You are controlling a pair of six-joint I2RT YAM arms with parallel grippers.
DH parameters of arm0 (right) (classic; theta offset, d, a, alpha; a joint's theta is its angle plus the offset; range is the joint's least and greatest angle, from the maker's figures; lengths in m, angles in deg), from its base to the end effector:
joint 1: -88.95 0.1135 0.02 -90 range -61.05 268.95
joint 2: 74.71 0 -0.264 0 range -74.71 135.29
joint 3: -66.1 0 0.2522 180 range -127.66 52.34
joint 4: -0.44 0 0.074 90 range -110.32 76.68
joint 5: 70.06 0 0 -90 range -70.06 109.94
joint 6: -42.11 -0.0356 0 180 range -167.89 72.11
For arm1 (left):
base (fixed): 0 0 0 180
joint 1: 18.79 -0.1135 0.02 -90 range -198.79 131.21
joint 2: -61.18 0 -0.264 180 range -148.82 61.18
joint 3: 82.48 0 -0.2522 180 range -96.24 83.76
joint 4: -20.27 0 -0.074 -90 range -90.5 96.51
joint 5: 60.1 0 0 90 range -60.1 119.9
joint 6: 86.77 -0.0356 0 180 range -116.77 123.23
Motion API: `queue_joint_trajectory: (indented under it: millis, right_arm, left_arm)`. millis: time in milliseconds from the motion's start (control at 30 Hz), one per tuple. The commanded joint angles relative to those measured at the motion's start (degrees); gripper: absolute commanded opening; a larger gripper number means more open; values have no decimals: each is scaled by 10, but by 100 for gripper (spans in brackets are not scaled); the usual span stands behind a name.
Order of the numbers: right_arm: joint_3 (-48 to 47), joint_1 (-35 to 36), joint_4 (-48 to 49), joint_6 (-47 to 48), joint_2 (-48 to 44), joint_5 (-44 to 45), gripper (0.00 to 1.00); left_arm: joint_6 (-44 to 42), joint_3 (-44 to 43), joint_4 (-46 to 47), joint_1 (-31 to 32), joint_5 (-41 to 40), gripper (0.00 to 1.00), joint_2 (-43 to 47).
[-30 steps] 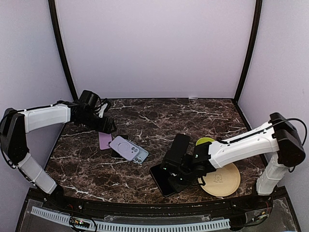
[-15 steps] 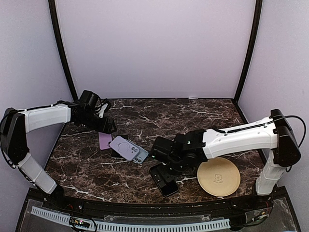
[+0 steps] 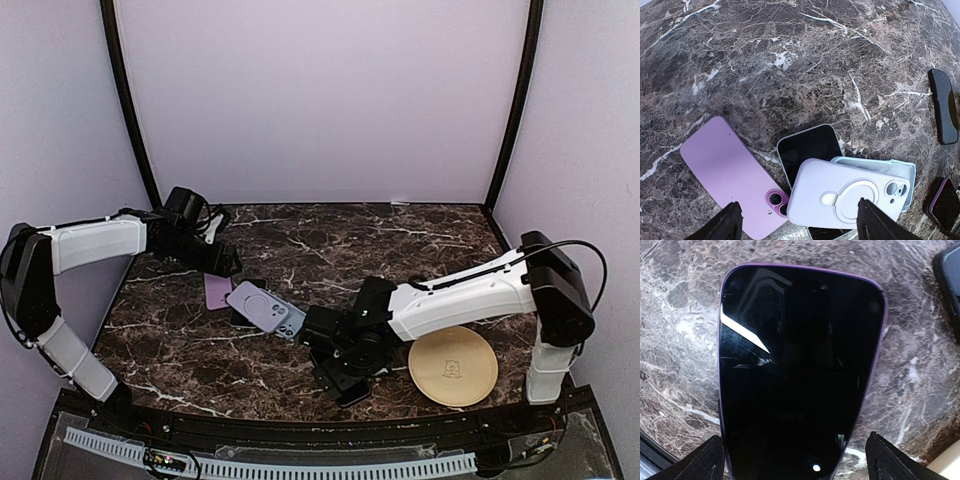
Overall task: Put the phone into the phone case
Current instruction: Adjust the phone with the phone case, then pick up the phone with the phone case at the corner of the board.
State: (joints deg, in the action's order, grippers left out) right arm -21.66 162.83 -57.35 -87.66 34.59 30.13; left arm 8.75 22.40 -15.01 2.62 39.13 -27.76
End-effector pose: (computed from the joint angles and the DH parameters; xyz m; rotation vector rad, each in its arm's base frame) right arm 0.1066 0.3460 0.1629 -0.8247 2.7702 0.0849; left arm 0.3065 -0.1263 0.2347 0.4122 2.4196 -0.4056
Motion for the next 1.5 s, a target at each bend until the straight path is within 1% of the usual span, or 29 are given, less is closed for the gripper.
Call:
queue_joint_trajectory:
  millis: [0, 133, 233, 433, 633, 833, 967, 1100, 1233, 1400, 1467]
  right_arm:
    - [6, 7, -5, -8, 19, -6, 99]
    - [8, 12, -8, -9, 34, -2, 98]
    - [14, 13, -7, -12, 41, -6, 96]
    - [14, 14, -14, -15, 46, 3, 77]
    - [7, 14, -21, -16, 47, 10, 68]
    - [-2, 14, -19, -12, 36, 22, 54]
    - [1, 14, 10, -5, 10, 33, 47]
    - [12, 14, 51, 3, -25, 69, 41]
    - [23, 13, 103, 17, -54, 115, 35]
    - [16, 13, 171, 43, -76, 191, 33]
    - [13, 10, 214, 57, -77, 221, 32]
  left_arm:
    - [-6, 1, -11, 2, 4, 81, 4]
    - [-7, 1, -11, 2, 4, 81, 3]
    - [-7, 1, -11, 2, 3, 81, 3]
    - [-7, 1, -11, 2, 4, 81, 2]
    - [-6, 0, -12, 2, 3, 81, 2]
    - [-7, 0, -12, 2, 4, 81, 2]
    - [-6, 0, -12, 2, 3, 81, 3]
    - [-5, 6, -2, 3, 1, 80, 20]
    - [-9, 23, 30, 9, 20, 80, 54]
    - [-17, 45, 75, 29, 53, 80, 96]
    - [-14, 55, 94, 34, 62, 79, 110]
